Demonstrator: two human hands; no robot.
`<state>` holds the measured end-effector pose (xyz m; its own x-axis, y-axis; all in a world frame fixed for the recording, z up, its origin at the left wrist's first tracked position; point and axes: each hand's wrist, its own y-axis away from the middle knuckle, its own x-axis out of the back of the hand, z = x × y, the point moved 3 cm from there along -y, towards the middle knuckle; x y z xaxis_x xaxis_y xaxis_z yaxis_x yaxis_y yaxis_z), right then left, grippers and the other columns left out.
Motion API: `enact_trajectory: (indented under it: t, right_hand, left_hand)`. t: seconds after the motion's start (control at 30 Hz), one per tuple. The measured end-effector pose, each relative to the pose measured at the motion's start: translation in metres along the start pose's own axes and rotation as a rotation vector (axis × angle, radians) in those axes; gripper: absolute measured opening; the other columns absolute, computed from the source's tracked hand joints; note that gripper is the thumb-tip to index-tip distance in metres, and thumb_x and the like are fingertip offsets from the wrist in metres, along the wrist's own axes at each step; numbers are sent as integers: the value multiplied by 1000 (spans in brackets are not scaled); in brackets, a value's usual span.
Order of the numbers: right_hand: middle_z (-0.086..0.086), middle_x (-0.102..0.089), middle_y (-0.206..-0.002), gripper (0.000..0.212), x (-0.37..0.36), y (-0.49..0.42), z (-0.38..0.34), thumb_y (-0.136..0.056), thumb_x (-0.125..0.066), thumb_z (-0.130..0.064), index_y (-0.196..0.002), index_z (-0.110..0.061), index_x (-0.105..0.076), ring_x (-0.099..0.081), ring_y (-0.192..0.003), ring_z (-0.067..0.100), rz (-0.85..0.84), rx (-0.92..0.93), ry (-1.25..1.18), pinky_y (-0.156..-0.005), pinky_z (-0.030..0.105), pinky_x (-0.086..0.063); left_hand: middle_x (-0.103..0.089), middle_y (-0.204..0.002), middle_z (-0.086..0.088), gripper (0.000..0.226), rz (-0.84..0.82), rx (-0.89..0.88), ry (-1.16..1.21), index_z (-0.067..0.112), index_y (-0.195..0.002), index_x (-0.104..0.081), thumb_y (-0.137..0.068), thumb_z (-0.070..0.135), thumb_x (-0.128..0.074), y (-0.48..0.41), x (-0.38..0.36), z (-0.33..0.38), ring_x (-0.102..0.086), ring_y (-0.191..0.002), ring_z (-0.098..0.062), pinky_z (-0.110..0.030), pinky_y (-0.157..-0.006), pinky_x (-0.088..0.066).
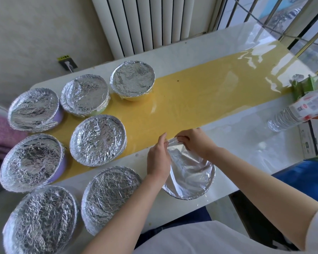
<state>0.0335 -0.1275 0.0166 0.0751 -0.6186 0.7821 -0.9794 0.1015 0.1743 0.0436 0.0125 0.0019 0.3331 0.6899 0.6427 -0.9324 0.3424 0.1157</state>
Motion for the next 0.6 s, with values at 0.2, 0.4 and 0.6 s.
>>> enact_trajectory:
  t: [0.2,0.4,0.6]
  right_hand:
    - [8,-67,-115,29,-4,5,0,-99,-41,-16,-118,-12,-63,-59,-105,29,-71,-85,53,-85,33,-41]
    - [13,-69,-107,30,11,22,13,-98,-40,-7,-119,-8,-63,-62,-101,29,111,-172,-140,-75,20,-36]
    - [8,-72,-94,30,8,24,19,-96,-42,-5,-111,-10,-67,-63,-90,27,153,-213,-161,-84,27,-43]
  left_hand:
    - [-58,-126,-9,69,-36,8,-5,27,-143,-34,-88,-14,-34,6,3,3,-57,-112,-23,-27,-85,-49]
    - [-44,-140,-3,61,-86,-20,4,22,-143,-35,-92,-11,-30,15,6,-2,-44,-127,-16,-13,-94,-31]
    - [-63,-116,-9,35,-6,3,58,12,-133,-49,-100,18,-40,4,0,-3,-59,-105,-20,-32,-89,-48]
